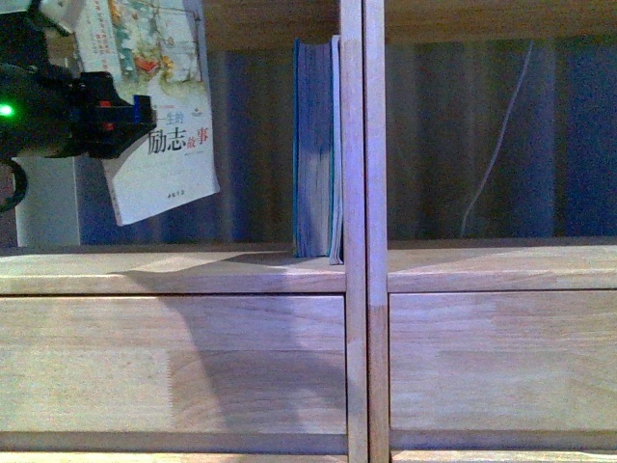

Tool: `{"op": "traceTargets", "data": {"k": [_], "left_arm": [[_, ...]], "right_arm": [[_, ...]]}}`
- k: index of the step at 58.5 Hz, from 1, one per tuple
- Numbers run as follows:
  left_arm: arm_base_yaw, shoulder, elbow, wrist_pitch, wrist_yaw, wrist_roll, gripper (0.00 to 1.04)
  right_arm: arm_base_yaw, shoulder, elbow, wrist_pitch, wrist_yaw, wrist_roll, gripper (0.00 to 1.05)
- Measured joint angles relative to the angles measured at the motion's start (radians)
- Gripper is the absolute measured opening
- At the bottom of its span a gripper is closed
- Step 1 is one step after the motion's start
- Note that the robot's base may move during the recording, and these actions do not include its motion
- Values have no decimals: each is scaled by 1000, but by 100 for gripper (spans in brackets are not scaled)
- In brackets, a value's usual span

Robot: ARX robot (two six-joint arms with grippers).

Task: Organize books on shelf

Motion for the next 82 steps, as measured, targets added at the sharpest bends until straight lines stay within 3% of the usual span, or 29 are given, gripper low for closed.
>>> {"op": "traceTargets", "data": {"k": [13,31,48,57,62,79,82], "left_arm": [[-36,103,87,-41,-88,42,7],[-140,112,45,-8,-111,166,7],[-138,114,43,0,-139,180,7],[-129,115,43,-9,-138,181,31],[-126,115,44,-7,-139,180,51],[-134,99,32,16,-134,155,96],[-138,93,32,15,-138,158,99]], "right_arm": [[0,0,0,0,0,-7,98],[0,0,0,0,0,-11,98],[0,0,0,0,0,-11,98],[0,0,0,0,0,-11,98],[0,0,0,0,0,-11,98],[0,0,0,0,0,-11,98],[0,0,0,0,0,-11,98]]}}
